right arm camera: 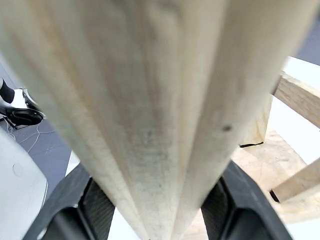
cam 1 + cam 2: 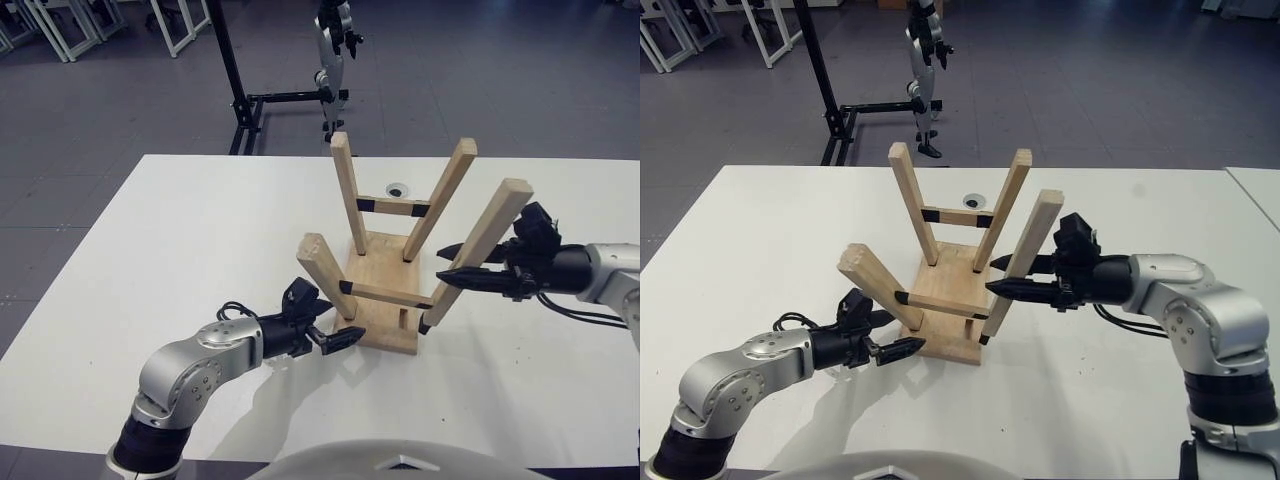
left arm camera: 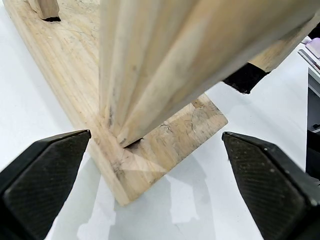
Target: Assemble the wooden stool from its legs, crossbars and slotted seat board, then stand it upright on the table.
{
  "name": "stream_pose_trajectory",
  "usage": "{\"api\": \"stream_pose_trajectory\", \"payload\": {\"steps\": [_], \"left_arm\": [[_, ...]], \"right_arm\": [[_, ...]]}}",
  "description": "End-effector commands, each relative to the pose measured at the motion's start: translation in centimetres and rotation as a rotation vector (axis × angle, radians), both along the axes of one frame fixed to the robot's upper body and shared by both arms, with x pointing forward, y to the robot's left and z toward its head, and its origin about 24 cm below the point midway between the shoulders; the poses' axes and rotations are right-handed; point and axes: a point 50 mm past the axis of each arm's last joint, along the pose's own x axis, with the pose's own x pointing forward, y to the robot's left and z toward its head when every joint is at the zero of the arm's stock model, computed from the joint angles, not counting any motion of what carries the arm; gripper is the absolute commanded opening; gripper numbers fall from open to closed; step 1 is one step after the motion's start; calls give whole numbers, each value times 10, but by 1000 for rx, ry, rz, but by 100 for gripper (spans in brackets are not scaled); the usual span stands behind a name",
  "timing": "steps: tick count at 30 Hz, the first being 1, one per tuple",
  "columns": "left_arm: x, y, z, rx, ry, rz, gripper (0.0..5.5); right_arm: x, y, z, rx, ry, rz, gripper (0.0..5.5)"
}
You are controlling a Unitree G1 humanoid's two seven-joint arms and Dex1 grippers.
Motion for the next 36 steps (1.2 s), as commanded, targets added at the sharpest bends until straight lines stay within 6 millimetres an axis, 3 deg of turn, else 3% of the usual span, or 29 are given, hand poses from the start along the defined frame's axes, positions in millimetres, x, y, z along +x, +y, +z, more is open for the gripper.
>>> {"api": "stream_pose_trajectory", "payload": {"steps": [1,6,11,14,19,26,29,33,36], "left_arm": [[4,6,0,39,-10,11,486],[10,29,-4,121,-12,29,486],[20,56,-5,193,-22,48,486],[18,54,-8,177,-21,51,486],[17,52,-11,168,-15,59,486],[18,49,-11,154,-7,46,486],[19,50,-12,158,-7,45,486],[19,50,-12,159,-8,46,486],[18,50,-13,160,-6,48,486]], "right_arm": [[-10,25,-1,63,2,46,204],[-14,40,2,79,-11,79,204],[-28,21,-10,-24,-44,15,204],[-44,12,-24,-10,-82,-32,204],[-52,2,-45,58,-129,-155,204],[-76,-16,-106,-78,-199,-189,203],[-80,-31,-117,-126,-205,-190,203],[-74,-41,-112,-147,-230,-172,203],[-55,-30,-81,-86,-326,-164,203]]}}
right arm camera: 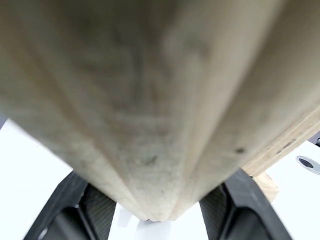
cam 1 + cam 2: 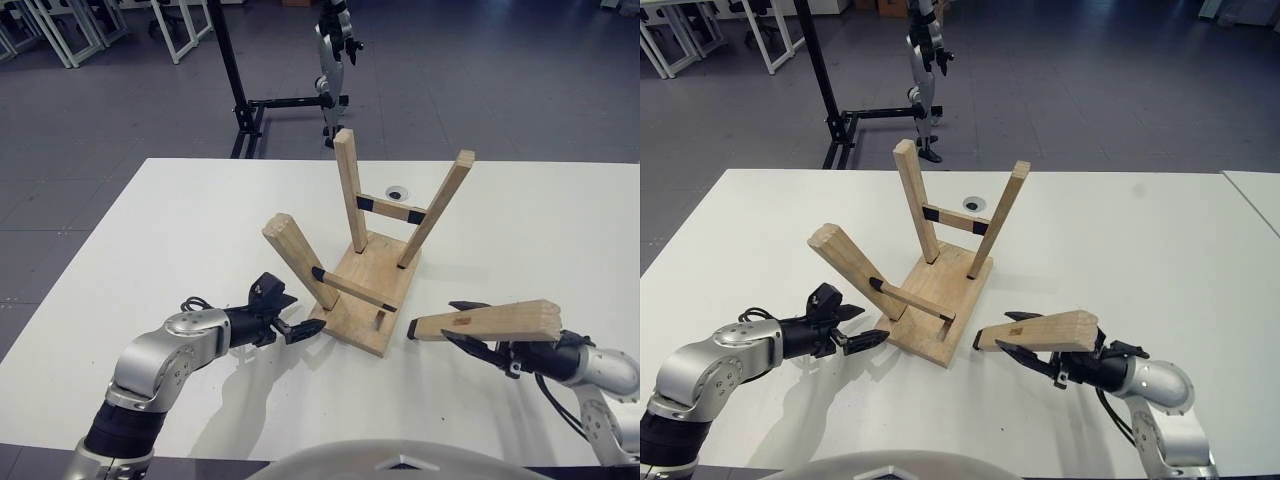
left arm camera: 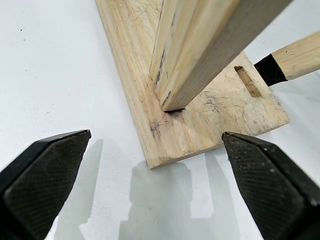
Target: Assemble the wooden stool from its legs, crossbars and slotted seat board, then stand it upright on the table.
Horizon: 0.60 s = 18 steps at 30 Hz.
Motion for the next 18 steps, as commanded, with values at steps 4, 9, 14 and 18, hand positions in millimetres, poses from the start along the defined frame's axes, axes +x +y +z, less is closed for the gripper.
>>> {"api": "stream_pose_trajectory", "payload": {"steps": [4,9,14,18], "left_arm": [[1,0,-1,12,-5,4,486],[3,0,-2,14,-8,3,486],[4,0,-1,17,-10,-2,486],[5,0,0,18,-10,-6,486]], "right_arm": [[14,22,40,16,11,34,203],[12,37,51,56,6,52,203],[8,49,44,86,33,51,203],[10,54,32,99,51,29,203]]}}
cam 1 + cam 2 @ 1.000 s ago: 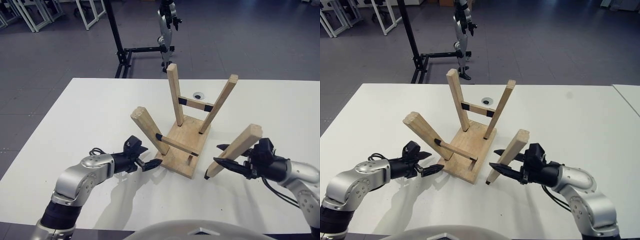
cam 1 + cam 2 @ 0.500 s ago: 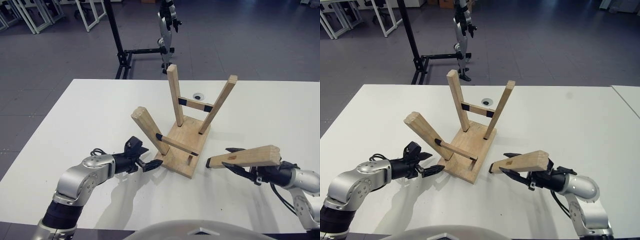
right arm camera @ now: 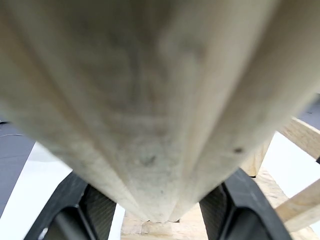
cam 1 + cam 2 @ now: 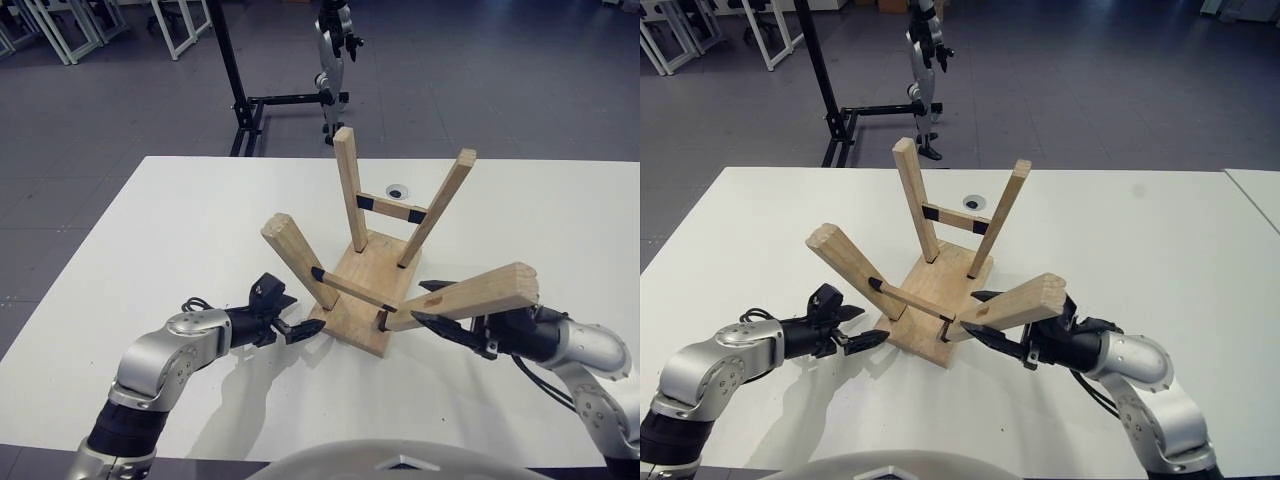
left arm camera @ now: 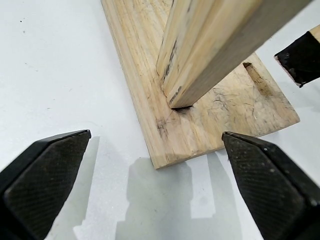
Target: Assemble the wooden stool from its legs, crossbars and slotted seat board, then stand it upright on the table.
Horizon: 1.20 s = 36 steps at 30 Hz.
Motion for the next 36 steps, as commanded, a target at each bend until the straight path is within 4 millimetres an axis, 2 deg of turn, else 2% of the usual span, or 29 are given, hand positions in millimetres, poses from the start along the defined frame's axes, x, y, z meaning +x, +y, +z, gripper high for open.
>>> {"api": "stream_pose_trajectory", "payload": {"steps": [1,6,12,18,21,23,28,33,36], "left_arm": [[4,0,3,15,-16,-8,486],[4,0,4,20,-13,-11,486],[4,-1,3,19,-12,-7,486],[2,-3,1,9,-8,-1,486],[1,-5,0,6,-6,3,486],[1,-7,-1,3,-4,4,486],[0,-10,-3,-9,0,8,486],[2,-12,-3,-11,3,-4,486],[3,-12,-3,-6,4,-7,486]], "right_arm": [[3,2,-10,-3,4,-26,203],[2,-1,-24,-47,-5,-32,203],[-3,0,-31,-75,15,-18,203],[-4,3,-34,-148,77,-25,203],[5,5,-24,-210,59,-47,203],[7,4,-24,-260,66,-51,203],[4,-1,-44,-452,123,-51,203],[-6,3,-75,-426,297,-62,203],[0,-5,-89,-424,381,-115,203]]}}
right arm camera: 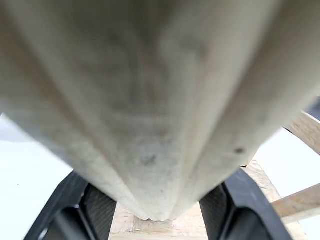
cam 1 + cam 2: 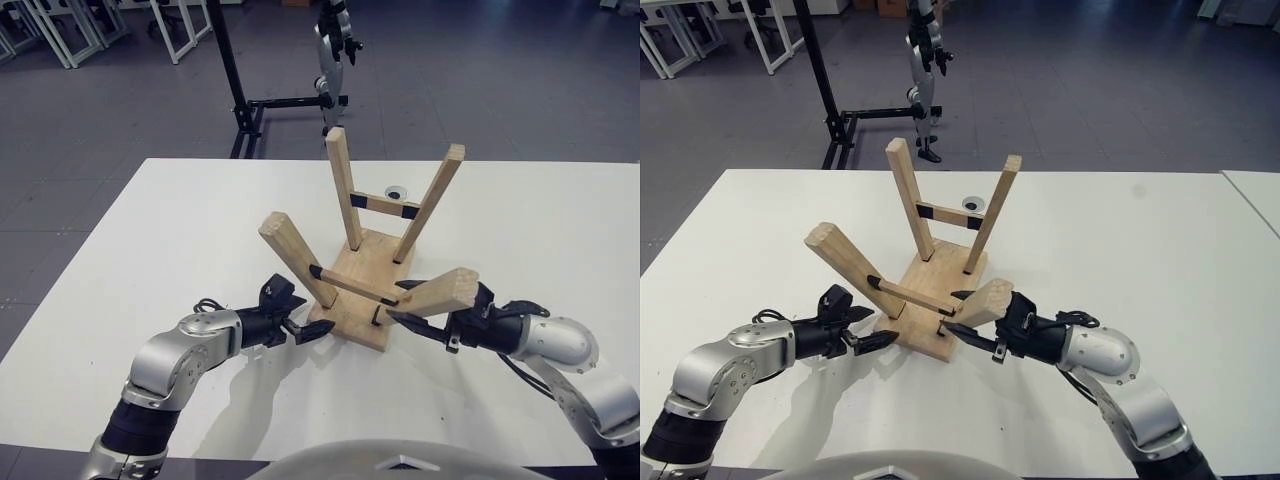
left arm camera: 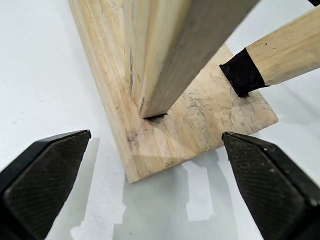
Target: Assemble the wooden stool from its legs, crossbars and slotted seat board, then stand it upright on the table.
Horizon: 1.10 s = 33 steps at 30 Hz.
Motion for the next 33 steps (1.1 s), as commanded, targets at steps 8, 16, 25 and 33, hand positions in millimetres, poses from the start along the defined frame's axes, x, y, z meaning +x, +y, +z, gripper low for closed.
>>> {"api": "stream_pose_trajectory", "payload": {"steps": [8,16,25,33], "left_arm": [[4,-6,-4,10,-6,8,486],[6,-11,-3,6,-7,-19,486],[4,-18,2,-30,-11,-33,486],[4,-20,8,-18,-26,-49,486]], "right_arm": [[-8,-42,-69,-528,459,0,203],[-27,-54,-138,-500,791,-37,203],[-3,-43,-88,-383,787,154,203],[-9,-39,-95,-694,554,216,203]]}}
